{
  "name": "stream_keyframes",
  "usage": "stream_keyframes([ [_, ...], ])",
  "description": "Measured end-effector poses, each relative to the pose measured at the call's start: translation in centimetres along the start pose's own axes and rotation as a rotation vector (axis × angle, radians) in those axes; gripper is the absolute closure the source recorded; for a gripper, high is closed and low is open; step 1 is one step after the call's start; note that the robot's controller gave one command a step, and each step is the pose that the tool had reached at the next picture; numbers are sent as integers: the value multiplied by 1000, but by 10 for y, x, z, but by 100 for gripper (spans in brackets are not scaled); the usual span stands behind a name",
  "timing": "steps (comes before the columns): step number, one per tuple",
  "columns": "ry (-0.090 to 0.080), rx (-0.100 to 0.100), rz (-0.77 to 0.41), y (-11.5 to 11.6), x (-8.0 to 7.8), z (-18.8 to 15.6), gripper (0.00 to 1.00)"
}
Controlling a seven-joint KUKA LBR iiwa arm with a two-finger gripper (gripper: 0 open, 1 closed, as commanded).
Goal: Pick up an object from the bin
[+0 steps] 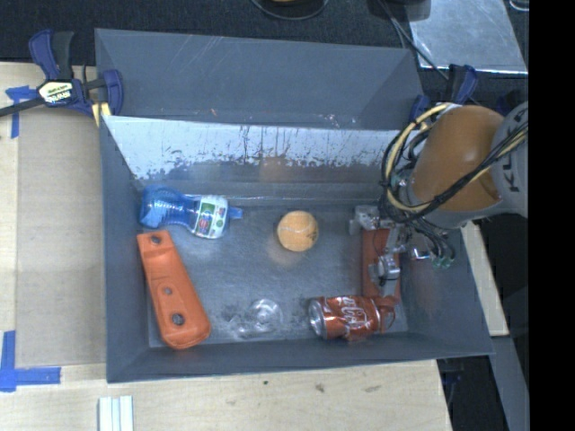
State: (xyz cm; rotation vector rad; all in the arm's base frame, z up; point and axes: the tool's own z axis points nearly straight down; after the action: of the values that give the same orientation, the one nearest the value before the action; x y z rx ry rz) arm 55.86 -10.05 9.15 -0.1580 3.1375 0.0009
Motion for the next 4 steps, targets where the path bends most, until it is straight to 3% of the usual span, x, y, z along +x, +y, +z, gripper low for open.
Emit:
stream_keyframes([
  [1, -4, 2, -13, -3, 3, -5, 0],
  [2, -6, -1, -11, 44, -22, 21, 0],
  [3, -11, 4, -76, 44, 9, 20, 0],
  [4, -13, -1, 104, 103, -15, 21, 0],
])
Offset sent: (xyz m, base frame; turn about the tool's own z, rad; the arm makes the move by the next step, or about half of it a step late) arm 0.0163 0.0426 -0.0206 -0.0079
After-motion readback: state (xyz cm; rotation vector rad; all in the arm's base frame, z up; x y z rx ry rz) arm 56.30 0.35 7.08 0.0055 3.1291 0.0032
